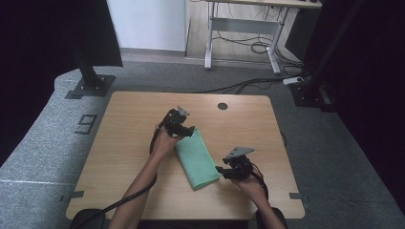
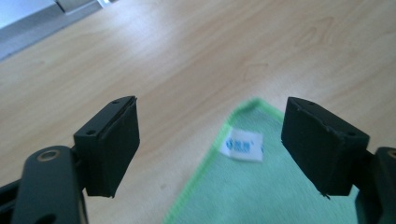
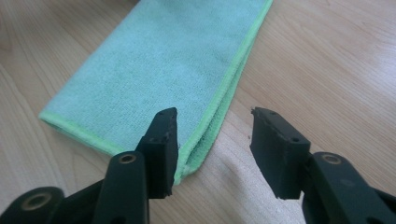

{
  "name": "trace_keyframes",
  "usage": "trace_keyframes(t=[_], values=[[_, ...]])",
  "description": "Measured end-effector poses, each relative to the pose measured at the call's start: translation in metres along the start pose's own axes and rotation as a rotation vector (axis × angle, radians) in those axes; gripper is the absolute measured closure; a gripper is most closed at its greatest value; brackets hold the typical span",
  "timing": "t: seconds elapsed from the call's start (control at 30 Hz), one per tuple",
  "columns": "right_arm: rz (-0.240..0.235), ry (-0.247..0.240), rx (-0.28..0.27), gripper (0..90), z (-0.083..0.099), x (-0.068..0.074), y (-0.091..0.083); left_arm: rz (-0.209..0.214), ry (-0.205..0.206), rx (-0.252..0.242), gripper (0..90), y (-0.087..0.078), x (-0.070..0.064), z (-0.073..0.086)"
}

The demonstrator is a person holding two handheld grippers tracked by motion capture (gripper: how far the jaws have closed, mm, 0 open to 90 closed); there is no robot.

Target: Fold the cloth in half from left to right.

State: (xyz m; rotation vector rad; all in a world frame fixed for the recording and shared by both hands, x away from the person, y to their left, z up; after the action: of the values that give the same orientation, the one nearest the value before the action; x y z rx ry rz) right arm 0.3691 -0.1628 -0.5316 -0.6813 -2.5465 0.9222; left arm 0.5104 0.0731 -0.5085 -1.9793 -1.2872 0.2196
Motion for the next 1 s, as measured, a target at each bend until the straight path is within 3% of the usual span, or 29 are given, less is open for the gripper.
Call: trace_keyframes(t=[0.33,0.57,0.7,0.8,0.9,1.0], values=[[0.005,-0.002,0.039,37.5,0.005,-0.011,0.012,0.031,-0.001,0.028,15.5,-0.022,-0.007,0.045],[0.012,-0.010,0.051,35.9,0.010,-0.014,0.016,0.072,-0.016,0.031,14.7,-0.040,-0.021,0.075],[0.025,-0.019,0.071,35.7,0.013,-0.016,0.019,0.083,-0.017,0.060,14.7,-0.041,-0.028,0.089],[0.027,-0.025,0.086,35.6,0.016,-0.016,0.022,0.063,-0.008,0.077,14.7,-0.037,-0.031,0.097],[0.026,-0.024,0.087,35.5,0.018,-0.016,0.024,0.076,-0.037,0.078,14.6,-0.034,-0.029,0.101],[0.025,-0.025,0.081,35.6,0.018,-0.015,0.024,0.071,-0.023,0.075,14.3,-0.033,-0.028,0.100]])
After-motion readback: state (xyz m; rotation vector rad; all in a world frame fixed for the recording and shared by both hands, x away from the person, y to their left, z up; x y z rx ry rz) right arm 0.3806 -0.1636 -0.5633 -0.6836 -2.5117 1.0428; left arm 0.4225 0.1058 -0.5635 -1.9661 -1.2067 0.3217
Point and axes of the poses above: each handheld gripper's, and its own axes: y roughly forward along the jaws, z roughly out of its underside, x roughly to its left, the point moved 3 cm from there along y, roughly forward along the jaws, and after that the axes turned 11 degrees about -z, right-handed, at the moved point
